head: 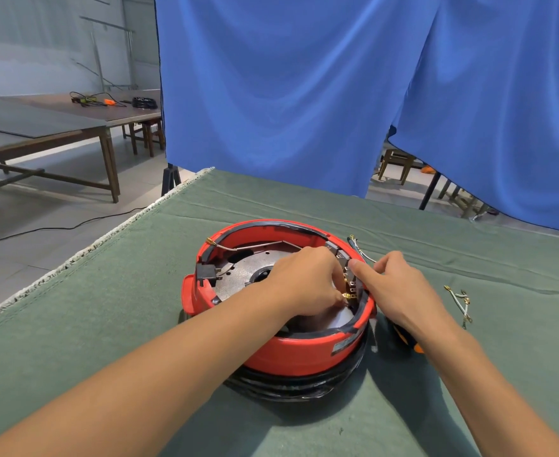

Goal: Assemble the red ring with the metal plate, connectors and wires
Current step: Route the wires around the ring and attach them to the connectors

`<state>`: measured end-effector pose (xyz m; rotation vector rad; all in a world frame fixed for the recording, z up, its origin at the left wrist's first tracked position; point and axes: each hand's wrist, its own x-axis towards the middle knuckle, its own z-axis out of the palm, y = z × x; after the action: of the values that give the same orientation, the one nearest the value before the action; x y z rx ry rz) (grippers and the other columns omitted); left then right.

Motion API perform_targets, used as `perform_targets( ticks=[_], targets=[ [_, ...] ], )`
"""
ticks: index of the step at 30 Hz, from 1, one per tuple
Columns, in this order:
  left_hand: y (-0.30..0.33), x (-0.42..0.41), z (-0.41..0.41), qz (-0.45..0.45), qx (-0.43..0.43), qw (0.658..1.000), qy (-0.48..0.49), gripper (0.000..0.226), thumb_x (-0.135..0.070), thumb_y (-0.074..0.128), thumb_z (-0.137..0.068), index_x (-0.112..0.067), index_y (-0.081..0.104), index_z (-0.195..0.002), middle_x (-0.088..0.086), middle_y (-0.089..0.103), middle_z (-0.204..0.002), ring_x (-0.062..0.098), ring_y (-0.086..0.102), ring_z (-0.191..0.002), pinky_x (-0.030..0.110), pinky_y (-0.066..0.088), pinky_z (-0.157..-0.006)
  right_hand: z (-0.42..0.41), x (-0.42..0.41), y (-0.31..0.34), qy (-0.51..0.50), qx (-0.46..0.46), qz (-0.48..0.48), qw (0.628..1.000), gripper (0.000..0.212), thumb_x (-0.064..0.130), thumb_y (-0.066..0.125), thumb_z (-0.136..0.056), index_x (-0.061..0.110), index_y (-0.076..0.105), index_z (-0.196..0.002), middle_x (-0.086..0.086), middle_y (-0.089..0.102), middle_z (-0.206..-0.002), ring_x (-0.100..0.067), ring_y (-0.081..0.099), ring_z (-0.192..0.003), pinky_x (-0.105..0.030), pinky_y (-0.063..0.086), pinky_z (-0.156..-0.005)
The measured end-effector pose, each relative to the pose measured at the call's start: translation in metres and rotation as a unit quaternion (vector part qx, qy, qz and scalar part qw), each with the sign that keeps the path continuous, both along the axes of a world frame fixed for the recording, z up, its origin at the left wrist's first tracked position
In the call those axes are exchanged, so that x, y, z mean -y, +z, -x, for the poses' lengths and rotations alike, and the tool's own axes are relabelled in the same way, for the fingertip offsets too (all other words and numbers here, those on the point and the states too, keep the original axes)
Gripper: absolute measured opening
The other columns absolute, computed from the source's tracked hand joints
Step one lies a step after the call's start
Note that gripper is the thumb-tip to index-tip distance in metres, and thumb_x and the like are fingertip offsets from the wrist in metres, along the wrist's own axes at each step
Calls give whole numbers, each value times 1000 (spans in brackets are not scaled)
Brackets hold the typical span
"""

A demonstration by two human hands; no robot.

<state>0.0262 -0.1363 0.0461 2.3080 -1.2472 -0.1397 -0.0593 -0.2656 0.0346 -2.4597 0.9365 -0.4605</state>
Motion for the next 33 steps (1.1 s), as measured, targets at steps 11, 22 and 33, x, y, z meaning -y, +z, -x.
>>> perform_targets(
  ticks=[11,22,33],
  targets=[
    [4,6,7,4,56,998,-6,13,-19,66,-81,-22,77,-88,7,69,-87,29,62,-86,31,41,-64,0,1,7,26,-57,14,998,64,61,38,-89,14,32,-46,-4,46,-51,-24,47,-58,-35,35,-57],
    [0,1,-4,22,-65,997,-43,13,-13,70,-83,-13,77,-94,5,75,-86,11,62,-75,17,42,-65,-2,4,5,34,-66,-1,997,63,62,39,-88,12,42,-50,-4,50,-55,-24,49,-61,-35,37,-59],
    [4,2,-3,-8,5,999,-35,13,-17,70,-81,-22,78,-91,6,73,-89,24,65,-84,38,54,-78,-1,3,6,40,-63,-5,997,60,61,39,-87,13,37,-50,-5,49,-54,-25,48,-59,-34,39,-60]
  ],
)
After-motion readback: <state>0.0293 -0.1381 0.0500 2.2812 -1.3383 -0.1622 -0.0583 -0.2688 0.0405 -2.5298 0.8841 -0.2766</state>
